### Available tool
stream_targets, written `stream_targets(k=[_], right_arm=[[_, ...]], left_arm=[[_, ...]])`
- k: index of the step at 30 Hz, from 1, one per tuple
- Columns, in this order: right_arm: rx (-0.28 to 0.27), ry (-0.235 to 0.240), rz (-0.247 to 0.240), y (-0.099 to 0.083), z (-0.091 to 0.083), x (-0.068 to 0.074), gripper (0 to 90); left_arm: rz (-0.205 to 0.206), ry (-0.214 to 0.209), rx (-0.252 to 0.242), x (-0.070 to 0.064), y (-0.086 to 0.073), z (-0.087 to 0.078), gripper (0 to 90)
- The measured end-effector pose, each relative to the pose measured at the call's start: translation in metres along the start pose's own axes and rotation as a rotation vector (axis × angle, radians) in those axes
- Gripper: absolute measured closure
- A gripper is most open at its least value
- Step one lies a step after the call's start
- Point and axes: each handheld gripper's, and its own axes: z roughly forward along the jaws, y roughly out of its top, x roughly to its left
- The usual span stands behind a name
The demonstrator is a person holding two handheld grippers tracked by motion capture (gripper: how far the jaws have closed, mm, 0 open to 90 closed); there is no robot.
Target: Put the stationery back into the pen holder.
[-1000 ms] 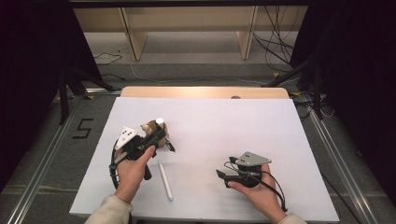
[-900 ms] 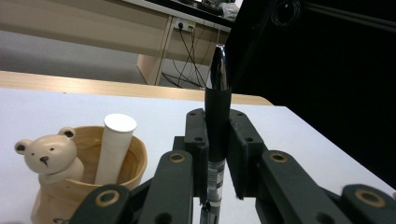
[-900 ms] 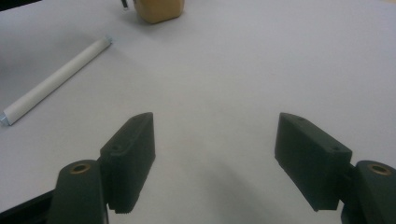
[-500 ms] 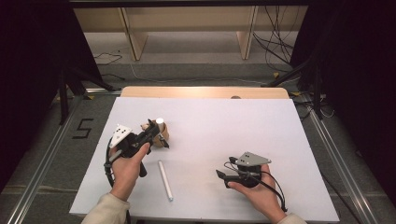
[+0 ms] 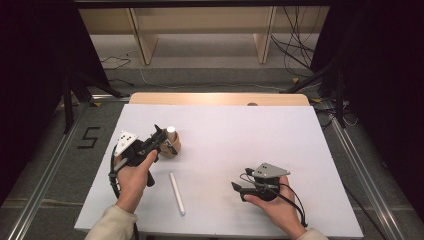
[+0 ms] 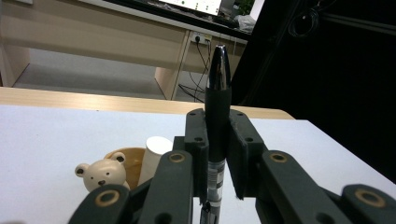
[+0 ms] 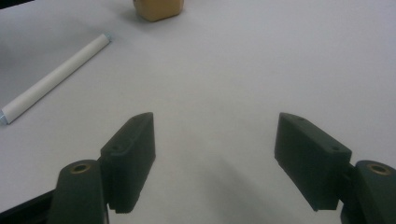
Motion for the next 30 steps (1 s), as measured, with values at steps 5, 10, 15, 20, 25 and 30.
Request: stream_targets(k=[5,10,15,20,25,30], right_arm=[[0.002,0.001,-0.002,0.0,0.001,0.0,29.6],[0.001,0.001,0.0,0.0,0.001,0.0,29.7],[0.003,0.001,0.0,0.0,0.001,0.0,29.7],[0.001,0.001,0.003,0.0,0.001,0.0,29.7],[0.002,0.002,0.004,-0.001,0.001,0.0,29.8],[0.002,0.003,0.003,-0.001,0.001,0.0,29.8]], left_arm=[[0.004,0.012,-0.015,0.001,0.003,0.002,79.4],[0.011,0.018,-0.022,0.0,0.005,0.003,79.4],[0.023,0.033,-0.045,0.001,0.011,0.004,79.4],[0.028,0.041,-0.054,0.003,0.014,0.005,79.4],[0.033,0.05,-0.065,0.003,0.015,0.006,79.3],[0.039,0.063,-0.075,0.004,0.015,0.007,79.3]])
